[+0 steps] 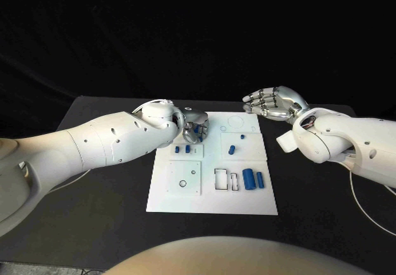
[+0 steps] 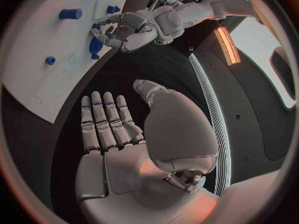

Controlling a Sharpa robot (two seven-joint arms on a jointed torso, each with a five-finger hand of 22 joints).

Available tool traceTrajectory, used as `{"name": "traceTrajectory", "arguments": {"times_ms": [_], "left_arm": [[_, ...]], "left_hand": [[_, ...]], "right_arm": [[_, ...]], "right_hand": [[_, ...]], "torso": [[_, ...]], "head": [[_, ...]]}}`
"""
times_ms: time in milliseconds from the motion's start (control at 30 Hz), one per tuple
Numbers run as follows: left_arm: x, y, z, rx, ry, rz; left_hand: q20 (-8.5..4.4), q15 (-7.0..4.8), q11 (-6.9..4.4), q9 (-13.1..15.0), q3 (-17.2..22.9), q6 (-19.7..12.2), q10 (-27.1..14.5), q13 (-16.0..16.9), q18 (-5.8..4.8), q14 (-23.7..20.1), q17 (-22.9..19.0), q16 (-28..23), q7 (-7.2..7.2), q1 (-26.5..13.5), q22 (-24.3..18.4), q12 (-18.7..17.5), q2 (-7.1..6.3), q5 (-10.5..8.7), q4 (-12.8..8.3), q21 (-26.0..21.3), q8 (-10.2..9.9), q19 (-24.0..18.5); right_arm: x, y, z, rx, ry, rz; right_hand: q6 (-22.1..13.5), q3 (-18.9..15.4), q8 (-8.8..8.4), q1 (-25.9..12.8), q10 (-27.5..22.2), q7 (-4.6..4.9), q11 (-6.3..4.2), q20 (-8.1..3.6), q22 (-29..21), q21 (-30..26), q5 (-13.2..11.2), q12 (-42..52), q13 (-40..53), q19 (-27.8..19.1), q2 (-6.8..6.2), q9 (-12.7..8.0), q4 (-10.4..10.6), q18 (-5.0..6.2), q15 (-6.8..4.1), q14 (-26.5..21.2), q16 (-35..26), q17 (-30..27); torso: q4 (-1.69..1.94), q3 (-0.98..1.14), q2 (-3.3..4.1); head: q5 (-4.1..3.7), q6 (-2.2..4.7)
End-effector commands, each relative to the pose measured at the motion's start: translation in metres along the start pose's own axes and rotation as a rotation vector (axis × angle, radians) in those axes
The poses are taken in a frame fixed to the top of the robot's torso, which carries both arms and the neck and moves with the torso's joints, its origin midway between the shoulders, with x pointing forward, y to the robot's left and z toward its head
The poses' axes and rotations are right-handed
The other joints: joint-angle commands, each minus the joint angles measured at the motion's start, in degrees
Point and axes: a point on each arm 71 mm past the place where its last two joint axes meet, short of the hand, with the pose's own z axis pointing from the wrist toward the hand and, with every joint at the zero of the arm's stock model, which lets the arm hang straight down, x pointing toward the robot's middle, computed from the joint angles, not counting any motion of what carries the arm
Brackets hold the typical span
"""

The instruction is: Assemble the parts on the task board

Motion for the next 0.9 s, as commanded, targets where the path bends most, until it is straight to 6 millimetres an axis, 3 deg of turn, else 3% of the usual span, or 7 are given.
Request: {"name": "traceTrajectory", "arguments": {"times_ms": [33, 333, 633, 900], "left_arm": [[0.003, -0.001, -0.001, 0.017, 0.005, -0.032], [-0.006, 0.004, -0.015, 0.039, -0.059, -0.08], [-0.014, 0.015, -0.032, 0.031, -0.11, -0.129], [-0.012, 0.028, -0.042, -0.001, -0.099, -0.142]], "left_hand": [[0.01, 0.06, -0.13, -0.1, 0.0, 0.3, 0.7, -0.1, 0.89, 0.5, 0.1, 0.4, 0.16, -0.2, 0.2, -0.4, 0.44, 0.27, -0.5, 0.5, -0.4, 0.5], [0.08, 0.11, -0.05, -0.1, -0.4, 0.1, 0.9, -0.4, 0.82, 0.7, -0.2, 0.3, 0.24, -0.9, 0.6, -1.2, 0.12, 0.49, -0.6, 0.8, -0.9, 0.6], [0.11, 0.09, -0.1, -0.1, -0.6, 0.2, 1.2, -0.4, 0.78, 1.0, 0.3, 0.4, 0.19, -1.1, 0.7, -1.4, -0.05, 0.66, -0.7, 1.0, -1.0, 0.9], [0.09, 0.02, -0.19, 0.0, -0.7, 0.3, 1.6, -0.4, 0.79, 1.2, 0.3, 0.4, 0.13, -1.2, 0.8, -1.5, -0.11, 0.87, -0.8, 1.1, -1.1, 1.0]], "right_arm": [[0.001, 0.001, 0.0, -0.015, 0.01, -0.006], [0.0, 0.0, 0.0, -0.013, 0.001, -0.008], [-0.002, 0.0, 0.0, -0.011, -0.004, -0.01], [-0.003, -0.001, -0.001, -0.009, -0.005, -0.01]], "right_hand": [[0.2, 0.0, 0.22, 0.1, 0.4, 5.45, -0.04, 0.04, -0.1, 0.1, 0.3, 0.2, -0.1, 0.3, -0.04, -0.1, 0.1, -0.24, -0.01, 0.3, 0.0, -0.1], [0.2, 0.0, 0.24, 0.0, 0.4, 5.45, -0.04, 0.04, -0.2, 0.1, 0.4, 0.2, -0.1, 0.3, -0.01, -0.1, 0.1, -0.24, -0.01, 0.3, 0.0, -0.1], [0.2, 0.0, 0.24, 0.0, 0.4, 5.45, -0.04, 0.04, -0.2, 0.1, 0.4, 0.2, -0.1, 0.3, -0.01, -0.1, 0.1, -0.24, -0.01, 0.3, 0.0, -0.1], [0.2, 0.0, 0.24, 0.0, 0.4, 5.45, -0.04, 0.04, -0.2, 0.1, 0.4, 0.2, -0.1, 0.3, -0.01, -0.1, 0.1, -0.24, -0.01, 0.3, 0.0, -0.1]], "torso": [[0.04, 0.0, 0.01], [0.12, 0.01, -0.19], [0.49, 0.08, -0.51], [0.46, 0.08, -0.36]], "head": [[0.03, 0.04], [0.02, -0.02], [-0.04, -0.07], [-0.06, -0.06]]}}
